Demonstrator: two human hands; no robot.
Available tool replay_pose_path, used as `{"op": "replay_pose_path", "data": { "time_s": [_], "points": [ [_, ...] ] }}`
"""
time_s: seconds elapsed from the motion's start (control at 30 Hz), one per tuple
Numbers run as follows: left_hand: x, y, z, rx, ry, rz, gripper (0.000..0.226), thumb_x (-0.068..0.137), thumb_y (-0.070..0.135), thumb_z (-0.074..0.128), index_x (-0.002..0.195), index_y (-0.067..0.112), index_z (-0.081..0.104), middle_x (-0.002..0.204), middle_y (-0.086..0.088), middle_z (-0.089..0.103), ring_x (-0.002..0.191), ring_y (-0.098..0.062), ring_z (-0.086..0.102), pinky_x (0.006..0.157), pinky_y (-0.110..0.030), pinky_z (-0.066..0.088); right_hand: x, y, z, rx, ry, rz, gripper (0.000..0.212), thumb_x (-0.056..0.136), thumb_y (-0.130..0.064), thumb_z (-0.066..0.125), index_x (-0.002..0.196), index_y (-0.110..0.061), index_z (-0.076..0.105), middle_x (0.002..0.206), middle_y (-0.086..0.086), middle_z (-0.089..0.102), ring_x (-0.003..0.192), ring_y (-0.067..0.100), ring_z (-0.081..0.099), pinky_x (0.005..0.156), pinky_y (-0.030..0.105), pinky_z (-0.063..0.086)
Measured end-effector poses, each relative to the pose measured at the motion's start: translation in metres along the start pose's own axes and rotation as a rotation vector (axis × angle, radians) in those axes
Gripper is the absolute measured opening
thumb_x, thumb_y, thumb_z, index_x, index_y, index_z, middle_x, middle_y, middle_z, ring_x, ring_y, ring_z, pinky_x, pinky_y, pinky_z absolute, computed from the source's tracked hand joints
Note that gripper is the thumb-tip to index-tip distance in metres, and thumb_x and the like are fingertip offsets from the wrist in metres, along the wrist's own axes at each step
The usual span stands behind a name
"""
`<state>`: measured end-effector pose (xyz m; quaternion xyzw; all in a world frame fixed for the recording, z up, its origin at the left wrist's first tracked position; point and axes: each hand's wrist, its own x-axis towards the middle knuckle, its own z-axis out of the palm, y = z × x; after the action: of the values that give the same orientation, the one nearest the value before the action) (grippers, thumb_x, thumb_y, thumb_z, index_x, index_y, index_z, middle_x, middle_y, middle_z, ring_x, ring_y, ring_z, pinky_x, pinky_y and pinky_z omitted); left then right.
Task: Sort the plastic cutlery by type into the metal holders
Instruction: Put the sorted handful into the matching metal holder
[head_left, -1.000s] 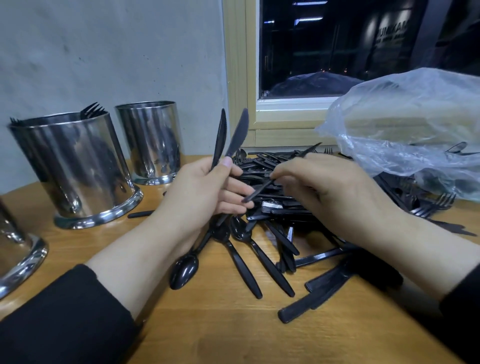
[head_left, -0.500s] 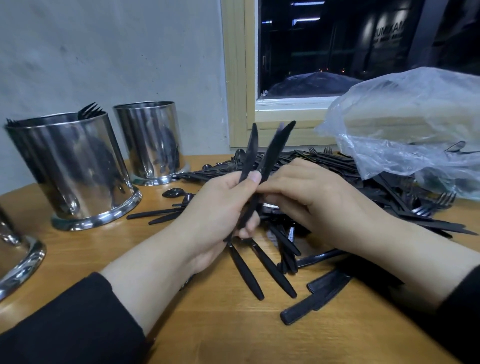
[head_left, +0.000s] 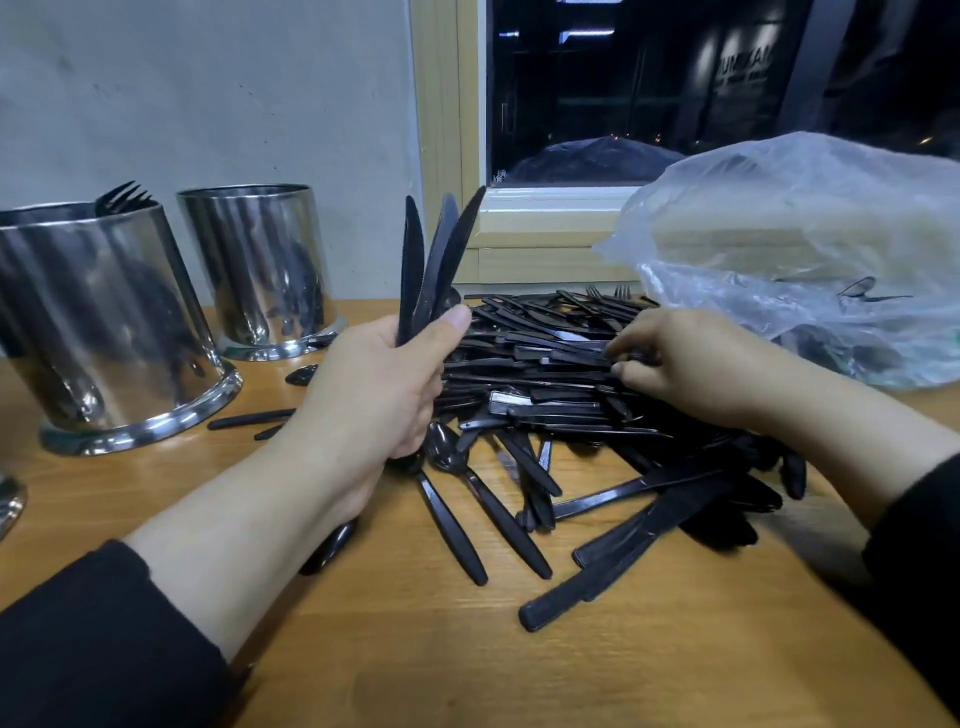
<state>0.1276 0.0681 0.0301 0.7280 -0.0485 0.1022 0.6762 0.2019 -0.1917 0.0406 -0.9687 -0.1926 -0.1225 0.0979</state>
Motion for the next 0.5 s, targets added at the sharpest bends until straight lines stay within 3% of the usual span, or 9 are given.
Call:
{"op": "replay_pose_path", "data": {
  "time_s": [0.2,0.5],
  "points": [
    [-0.0004,-0.0003,-0.0007,0.085,0.004,0.023,0.036,0.101,0.044,0.058,0.082,0.013,0.057,0.048,0.004,0.034,0.041,-0.013,0.028,0.04,-0.024,0.027,0.0036,-0.0006,0.0045,-0.065,-0.071,-0.016,0.023,0.095,-0.024,0.063,0.114,-0.03,0.074,0.105,-0.011,0.053,0.105,0.02,0.06,0.085,0.029,0.044],
    [0.0005,-0.0029,0.0008,0.117,-0.02,0.025,0.037,0.099,0.046,0.059,0.084,0.012,0.06,0.051,0.002,0.036,0.044,-0.015,0.03,0.042,-0.026,0.029,0.0036,0.0013,0.0025,-0.019,-0.09,0.022,0.018,0.096,-0.03,0.065,0.112,-0.029,0.072,0.108,-0.01,0.064,0.098,0.014,0.061,0.08,0.027,0.043]
  ]
}}
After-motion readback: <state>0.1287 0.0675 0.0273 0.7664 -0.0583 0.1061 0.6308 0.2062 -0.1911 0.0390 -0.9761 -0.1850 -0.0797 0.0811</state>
